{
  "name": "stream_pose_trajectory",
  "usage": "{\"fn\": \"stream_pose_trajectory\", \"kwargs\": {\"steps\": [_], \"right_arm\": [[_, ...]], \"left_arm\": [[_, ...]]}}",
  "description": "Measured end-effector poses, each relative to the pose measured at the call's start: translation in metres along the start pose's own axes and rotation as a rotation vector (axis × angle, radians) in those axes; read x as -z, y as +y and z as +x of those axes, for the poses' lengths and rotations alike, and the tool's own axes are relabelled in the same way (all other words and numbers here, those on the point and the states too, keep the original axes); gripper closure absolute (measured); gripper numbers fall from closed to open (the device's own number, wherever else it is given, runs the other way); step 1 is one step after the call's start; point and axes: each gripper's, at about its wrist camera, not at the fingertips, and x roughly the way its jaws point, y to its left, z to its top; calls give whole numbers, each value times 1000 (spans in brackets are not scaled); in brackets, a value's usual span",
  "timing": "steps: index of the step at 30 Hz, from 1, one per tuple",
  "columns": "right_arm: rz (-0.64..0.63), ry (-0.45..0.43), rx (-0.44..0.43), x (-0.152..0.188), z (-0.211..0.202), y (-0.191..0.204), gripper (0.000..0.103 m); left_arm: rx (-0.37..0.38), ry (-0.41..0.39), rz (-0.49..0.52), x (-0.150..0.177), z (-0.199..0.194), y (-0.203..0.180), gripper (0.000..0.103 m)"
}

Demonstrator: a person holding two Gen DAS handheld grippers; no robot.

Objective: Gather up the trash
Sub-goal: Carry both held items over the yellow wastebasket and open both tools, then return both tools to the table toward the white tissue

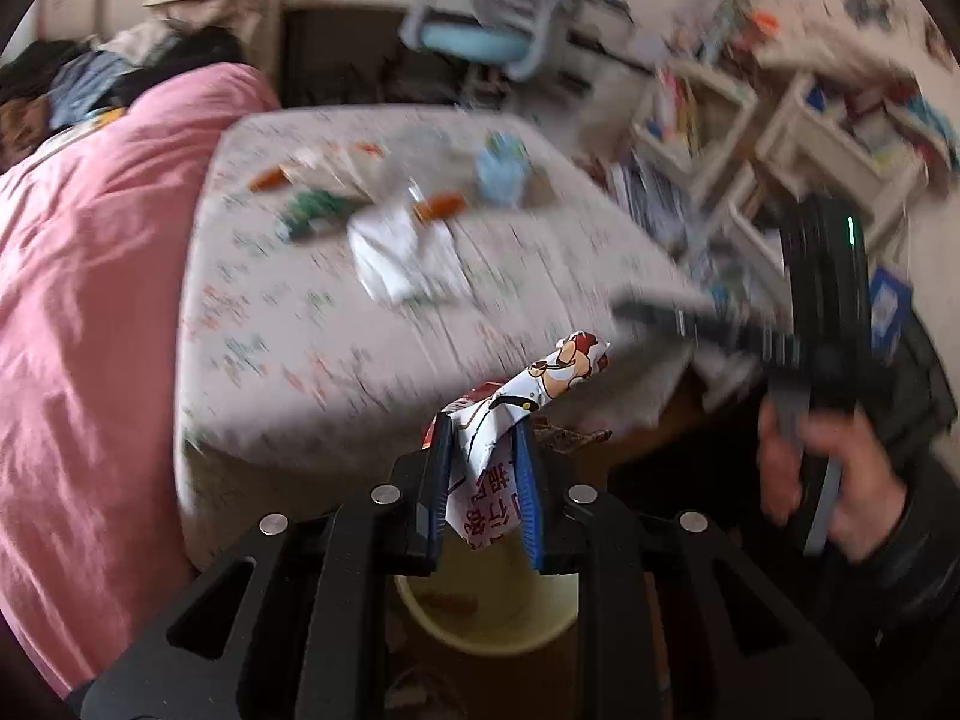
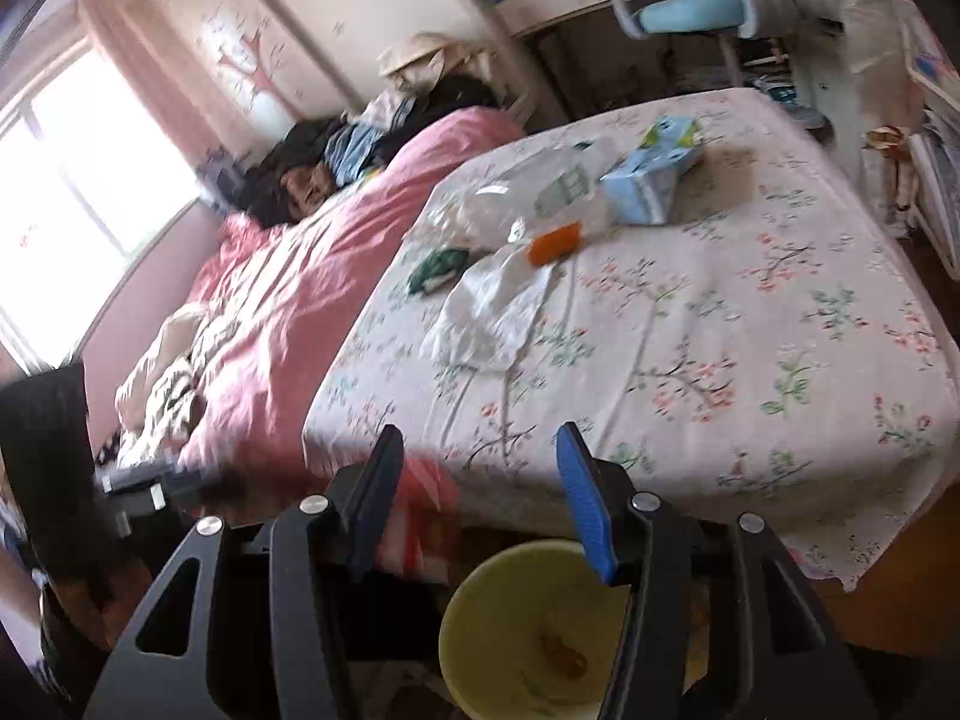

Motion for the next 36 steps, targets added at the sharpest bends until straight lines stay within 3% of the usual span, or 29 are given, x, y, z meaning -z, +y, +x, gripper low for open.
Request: {"fn": "stream_pose_trajectory", "kwargs": {"steps": [5, 10, 16, 23, 31, 36], "right_arm": [[28, 0, -3, -2, 0, -7, 49], [25, -3, 0, 0, -3, -8, 44], [22, 3, 2, 1, -2, -6, 42], [11, -1, 16, 2, -1, -3, 40], [-21, -13, 46, 3, 2, 5, 37], [-65, -48, 79, 0, 3, 16, 32]], "left_arm": [[-32, 100, 144, 17, 19, -26, 81], [-114, 96, 199, 20, 23, -35, 49], [-219, 12, 193, 14, 14, -33, 30], [-320, -103, 165, 5, -1, -26, 21], [-383, -173, 114, -4, -10, -16, 17], [-412, -194, 25, -26, -5, 4, 13]]}}
